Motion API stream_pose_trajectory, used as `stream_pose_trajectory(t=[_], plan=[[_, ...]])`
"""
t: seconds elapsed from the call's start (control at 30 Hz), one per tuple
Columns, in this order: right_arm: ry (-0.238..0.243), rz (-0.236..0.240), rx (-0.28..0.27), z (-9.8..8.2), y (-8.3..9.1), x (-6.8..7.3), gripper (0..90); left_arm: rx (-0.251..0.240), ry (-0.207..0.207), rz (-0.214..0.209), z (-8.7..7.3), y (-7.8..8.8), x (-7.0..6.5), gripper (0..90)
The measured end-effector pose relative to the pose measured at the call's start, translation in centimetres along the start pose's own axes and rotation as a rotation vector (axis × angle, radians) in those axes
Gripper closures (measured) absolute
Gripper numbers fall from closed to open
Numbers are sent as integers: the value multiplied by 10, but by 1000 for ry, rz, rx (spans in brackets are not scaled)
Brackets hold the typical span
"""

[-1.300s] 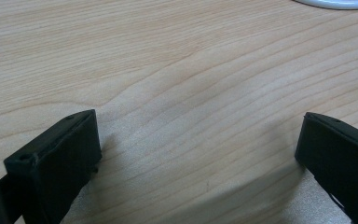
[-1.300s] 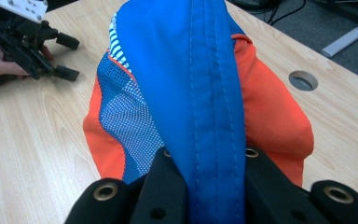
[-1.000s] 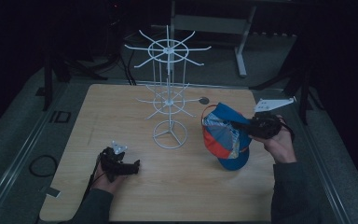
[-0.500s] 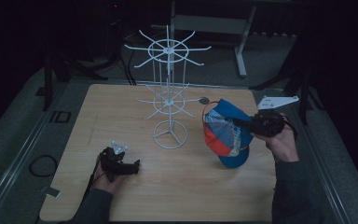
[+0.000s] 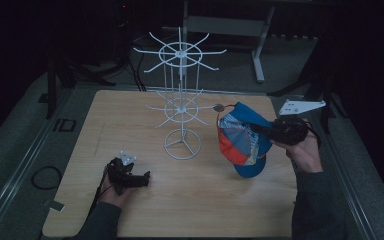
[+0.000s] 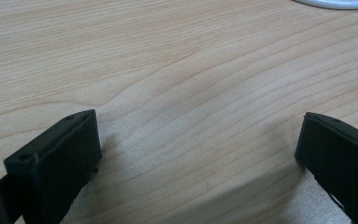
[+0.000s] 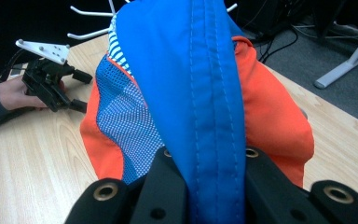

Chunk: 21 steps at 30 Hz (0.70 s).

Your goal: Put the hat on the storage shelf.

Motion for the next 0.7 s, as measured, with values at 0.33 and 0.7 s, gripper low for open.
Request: stream_pose_trajectory(t=[0.33, 0.7], plan=[[-10, 25, -41, 12, 3, 4, 878, 0, 0, 0, 0, 0, 0, 1], [-19, 43, -94, 27, 6, 7, 879, -2, 1, 0, 0, 0, 0, 1]])
Point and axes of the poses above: each handheld gripper's, and its own axes: y roughly backward along the jaws, z roughly out of its top, x roughly to its left, the point moved 8 cm from there along -y, roughly forward along the jaws, and after that the axes turned 15 degrees about -z, right-handed, at the moved point
